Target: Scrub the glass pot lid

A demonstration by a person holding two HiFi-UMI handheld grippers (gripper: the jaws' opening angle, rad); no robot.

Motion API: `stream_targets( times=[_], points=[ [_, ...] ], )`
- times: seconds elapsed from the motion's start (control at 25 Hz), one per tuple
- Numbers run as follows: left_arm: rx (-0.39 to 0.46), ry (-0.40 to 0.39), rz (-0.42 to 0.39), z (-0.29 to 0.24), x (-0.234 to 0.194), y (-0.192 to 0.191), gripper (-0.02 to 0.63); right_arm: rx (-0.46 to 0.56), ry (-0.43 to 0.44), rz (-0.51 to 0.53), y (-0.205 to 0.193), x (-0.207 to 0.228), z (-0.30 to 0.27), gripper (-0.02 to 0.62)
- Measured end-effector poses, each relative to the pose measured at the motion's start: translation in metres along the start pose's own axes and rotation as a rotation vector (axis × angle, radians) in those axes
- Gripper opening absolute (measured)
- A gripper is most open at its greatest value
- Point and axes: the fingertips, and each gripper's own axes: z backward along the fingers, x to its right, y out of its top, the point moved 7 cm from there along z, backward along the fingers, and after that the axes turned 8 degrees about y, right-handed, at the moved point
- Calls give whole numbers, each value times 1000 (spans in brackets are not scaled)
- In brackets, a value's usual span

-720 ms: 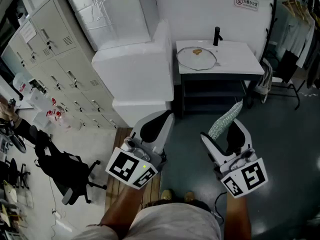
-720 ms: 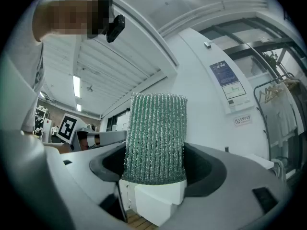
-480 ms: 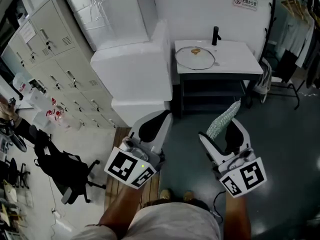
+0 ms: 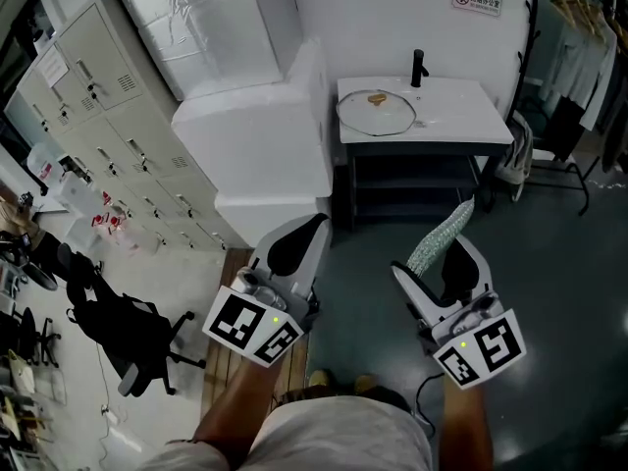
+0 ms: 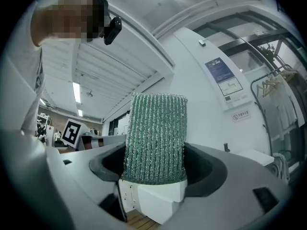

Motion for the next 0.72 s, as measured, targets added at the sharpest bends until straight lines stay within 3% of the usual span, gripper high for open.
stream_targets(
  times=[0.4, 0.72],
  points=[
    [-24, 58, -4, -24, 10, -18, 15, -17, -6, -9, -7, 37, 24, 348],
    [-34, 88, -7, -55, -7, -30, 15, -34, 8, -5, -13, 65, 4, 348]
  ],
)
